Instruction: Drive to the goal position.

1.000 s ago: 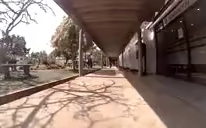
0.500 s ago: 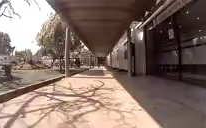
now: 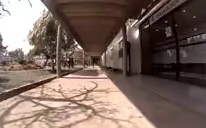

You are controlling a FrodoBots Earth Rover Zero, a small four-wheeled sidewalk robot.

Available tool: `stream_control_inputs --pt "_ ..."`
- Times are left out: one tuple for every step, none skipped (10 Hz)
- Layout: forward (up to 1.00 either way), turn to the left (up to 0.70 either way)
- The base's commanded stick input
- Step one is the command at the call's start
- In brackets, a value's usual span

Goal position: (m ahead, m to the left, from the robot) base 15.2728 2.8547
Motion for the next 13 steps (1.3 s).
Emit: stream_control_inputs --pt "0.50 0.00" --pt "0.50 0.00" --pt "0.50 0.00" --pt "0.50 0.00" --pt "0.50 0.00" --pt "0.50 0.00" --pt "0.50 0.00" --pt "0.50 0.00" --pt "0.50 0.00" --pt "0.50 0.00" --pt "0.50 0.00" --pt "0.50 0.00" --pt "0.50 0.00"
